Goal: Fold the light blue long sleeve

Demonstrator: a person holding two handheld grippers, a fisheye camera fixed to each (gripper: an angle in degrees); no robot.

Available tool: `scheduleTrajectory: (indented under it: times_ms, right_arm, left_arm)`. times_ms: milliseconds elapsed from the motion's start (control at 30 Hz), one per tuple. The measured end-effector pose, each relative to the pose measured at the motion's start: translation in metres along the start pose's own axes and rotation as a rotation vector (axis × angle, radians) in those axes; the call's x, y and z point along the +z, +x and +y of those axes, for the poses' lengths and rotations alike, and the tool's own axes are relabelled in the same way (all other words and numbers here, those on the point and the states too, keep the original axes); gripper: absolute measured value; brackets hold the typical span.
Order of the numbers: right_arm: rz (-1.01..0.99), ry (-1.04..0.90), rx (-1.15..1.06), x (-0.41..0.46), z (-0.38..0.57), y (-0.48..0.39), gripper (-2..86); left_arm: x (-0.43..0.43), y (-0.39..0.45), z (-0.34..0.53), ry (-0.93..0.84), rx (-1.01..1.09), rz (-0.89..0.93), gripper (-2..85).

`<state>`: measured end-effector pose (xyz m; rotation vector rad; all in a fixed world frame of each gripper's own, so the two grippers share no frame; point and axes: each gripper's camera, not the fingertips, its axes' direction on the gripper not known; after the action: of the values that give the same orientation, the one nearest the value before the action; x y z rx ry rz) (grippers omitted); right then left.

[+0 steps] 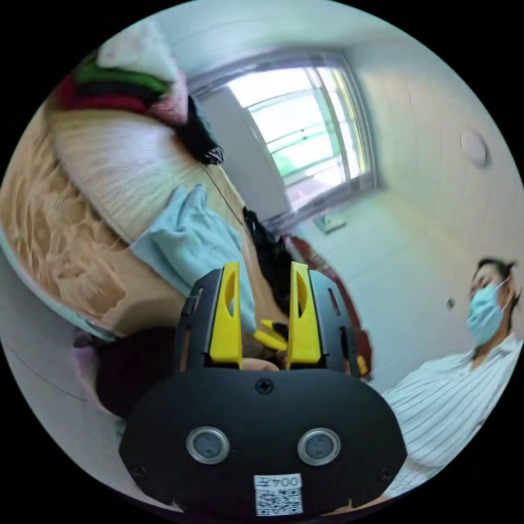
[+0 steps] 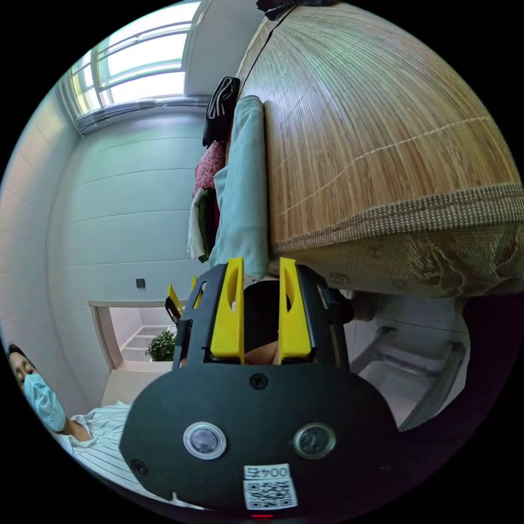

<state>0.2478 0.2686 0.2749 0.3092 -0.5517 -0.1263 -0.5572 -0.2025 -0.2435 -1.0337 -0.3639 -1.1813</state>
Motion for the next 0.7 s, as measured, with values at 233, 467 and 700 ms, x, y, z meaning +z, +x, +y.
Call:
scheduleTrajectory:
  times_ms: [233,467,700]
  right_arm:
    - [-0.168,-0.023,0.155,0.050,-0.004,0.014,11.0]
    - [-0.120,-0.043,0.184,0.092,0.006,0.006,7.8]
    - [0.274,0.007,-0.004,0.088,0.021,-0.060,0.0]
  left_arm:
    - [0.148,0.008,0.122,-0.335,0.536,-0.365,15.3]
    - [0.231,-0.078,0.249,-0.501,0.923,-0.649,15.5]
    - [0.258,-0.180,0.309,-0.536,0.997,-0.694,14.9]
